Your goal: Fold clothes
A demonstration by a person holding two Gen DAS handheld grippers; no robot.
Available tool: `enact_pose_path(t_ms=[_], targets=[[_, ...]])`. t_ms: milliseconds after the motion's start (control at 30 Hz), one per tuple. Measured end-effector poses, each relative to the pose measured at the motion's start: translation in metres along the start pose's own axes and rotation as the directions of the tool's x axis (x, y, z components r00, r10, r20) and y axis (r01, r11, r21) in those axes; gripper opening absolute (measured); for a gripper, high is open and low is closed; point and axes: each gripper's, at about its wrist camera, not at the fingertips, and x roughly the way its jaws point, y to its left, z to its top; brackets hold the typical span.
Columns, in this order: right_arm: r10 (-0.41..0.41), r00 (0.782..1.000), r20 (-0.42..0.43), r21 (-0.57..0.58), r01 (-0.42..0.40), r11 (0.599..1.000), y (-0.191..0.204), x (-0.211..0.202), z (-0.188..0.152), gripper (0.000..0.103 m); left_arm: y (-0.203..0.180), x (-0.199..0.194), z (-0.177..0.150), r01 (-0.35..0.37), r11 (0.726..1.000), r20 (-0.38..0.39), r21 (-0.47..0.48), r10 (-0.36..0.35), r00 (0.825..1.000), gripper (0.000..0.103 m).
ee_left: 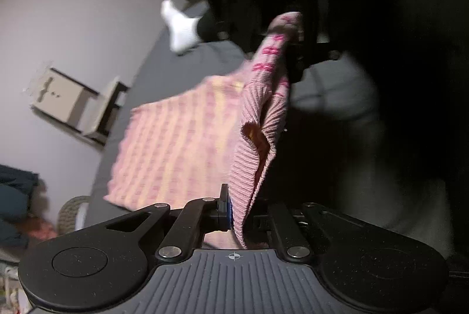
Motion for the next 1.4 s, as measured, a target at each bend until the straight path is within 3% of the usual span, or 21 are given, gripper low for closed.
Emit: enact_pose_path(t_ms=[167, 433, 667, 833, 967, 1033, 1100, 1167, 1233, 1267, 1400], targets=[[0.129, 0.991, 0.047, 0.182, -0.135, 0.974, -0.086, -0.007, 0.01, 0.015, 0.054, 0.019, 0.007, -0.056, 0.998, 0.009, -0.035, 0.056, 0.998, 0.005], [0.233, 0.97, 0.068, 0.294, -0.243, 0.924, -0.202, 0.012, 0.027, 0.015, 0.137, 0.077, 0.01, -0.03, 0.994, -0.02, -0.107, 0.028, 0.999, 0.005], [0.284, 0.958, 0.042, 0.428, -0.274, 0.861, -0.279, 0.074, 0.027, 0.015, 0.171, 0.146, -0.006, 0.018, 0.978, -0.078, -0.208, -0.035, 0.996, 0.005], [0.301, 0.953, 0.032, 0.525, -0.272, 0.806, -0.308, 0.126, 0.006, 0.016, 0.184, 0.193, -0.021, 0.053, 0.957, -0.109, -0.284, -0.087, 0.99, 0.005], [0.319, 0.945, 0.071, 0.619, -0.292, 0.729, -0.324, 0.158, -0.013, 0.019, 0.188, 0.222, -0.036, 0.083, 0.934, -0.132, -0.348, -0.136, 0.982, 0.005], [0.322, 0.94, 0.114, 0.673, -0.312, 0.671, -0.329, 0.17, -0.027, 0.025, 0.187, 0.231, -0.045, 0.098, 0.916, -0.135, -0.39, -0.162, 0.978, 0.005], [0.319, 0.933, 0.169, 0.726, -0.337, 0.6, -0.332, 0.179, -0.043, 0.051, 0.189, 0.24, -0.052, 0.113, 0.892, -0.128, -0.437, -0.185, 0.974, 0.005], [0.314, 0.914, 0.256, 0.765, -0.39, 0.513, -0.332, 0.179, -0.062, 0.059, 0.193, 0.248, -0.058, 0.127, 0.866, -0.114, -0.483, -0.206, 0.972, 0.005], [0.297, 0.885, 0.358, 0.787, -0.458, 0.414, -0.331, 0.174, -0.082, 0.061, 0.199, 0.252, -0.064, 0.144, 0.838, -0.089, -0.526, -0.222, 0.971, 0.006], [0.274, 0.872, 0.405, 0.796, -0.484, 0.364, -0.33, 0.172, -0.094, 0.068, 0.202, 0.253, -0.068, 0.152, 0.82, -0.077, -0.551, -0.231, 0.97, 0.006], [0.13, 0.868, 0.478, 0.836, -0.496, 0.236, -0.32, 0.162, -0.14, 0.074, 0.216, 0.252, -0.085, 0.153, 0.738, -0.043, -0.657, -0.239, 0.97, 0.028]])
